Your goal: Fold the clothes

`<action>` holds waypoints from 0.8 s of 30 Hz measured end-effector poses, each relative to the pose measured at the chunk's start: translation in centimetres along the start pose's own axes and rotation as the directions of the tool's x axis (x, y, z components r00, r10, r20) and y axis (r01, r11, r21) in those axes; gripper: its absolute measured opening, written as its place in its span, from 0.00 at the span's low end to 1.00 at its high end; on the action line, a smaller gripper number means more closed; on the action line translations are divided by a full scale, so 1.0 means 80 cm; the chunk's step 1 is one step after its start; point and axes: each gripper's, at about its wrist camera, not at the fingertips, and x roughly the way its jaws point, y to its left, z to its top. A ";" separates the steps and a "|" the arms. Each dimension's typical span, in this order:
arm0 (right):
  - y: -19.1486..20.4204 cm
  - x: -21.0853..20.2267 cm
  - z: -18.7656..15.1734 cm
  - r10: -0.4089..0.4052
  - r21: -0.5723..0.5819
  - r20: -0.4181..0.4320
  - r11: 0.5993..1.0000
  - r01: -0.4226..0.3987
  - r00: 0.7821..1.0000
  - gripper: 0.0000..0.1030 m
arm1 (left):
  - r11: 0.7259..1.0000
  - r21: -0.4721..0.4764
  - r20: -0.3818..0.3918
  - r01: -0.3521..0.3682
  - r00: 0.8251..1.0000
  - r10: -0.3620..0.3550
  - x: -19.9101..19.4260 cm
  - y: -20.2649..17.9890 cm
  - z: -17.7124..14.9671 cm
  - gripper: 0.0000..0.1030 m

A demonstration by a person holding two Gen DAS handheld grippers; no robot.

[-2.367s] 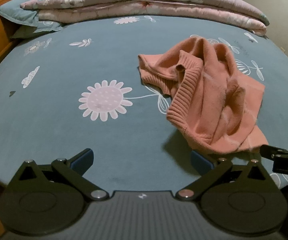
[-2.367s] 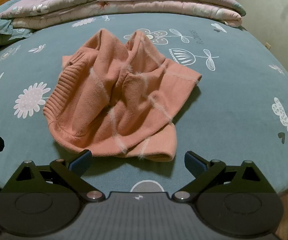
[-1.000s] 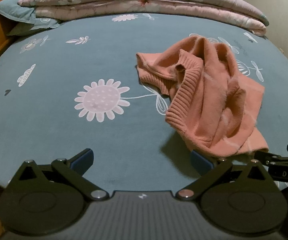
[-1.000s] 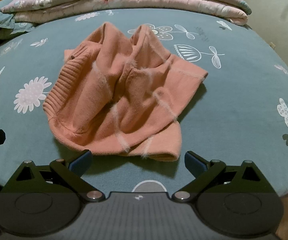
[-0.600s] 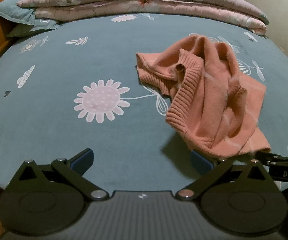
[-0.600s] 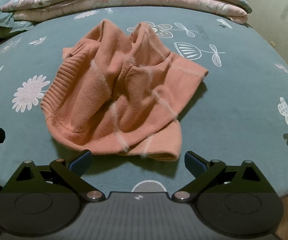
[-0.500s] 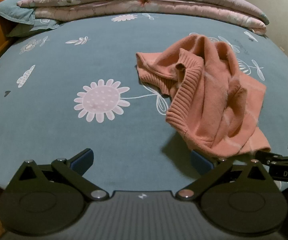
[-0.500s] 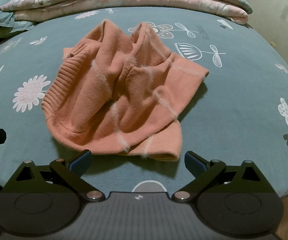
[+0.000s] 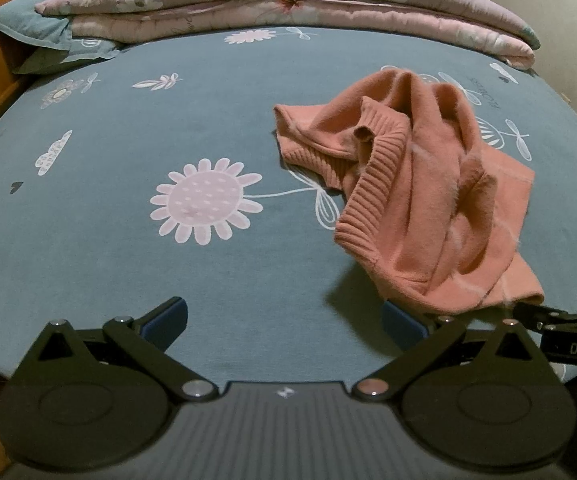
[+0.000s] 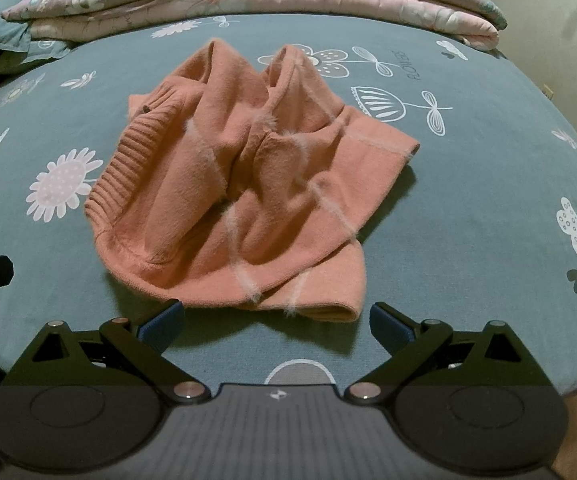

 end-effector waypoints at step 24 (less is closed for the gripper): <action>0.062 0.012 0.023 0.054 -0.171 0.050 0.984 -0.045 0.997 0.98 | 0.998 -0.063 -0.001 -0.030 1.000 0.030 0.034 0.049 0.000 0.99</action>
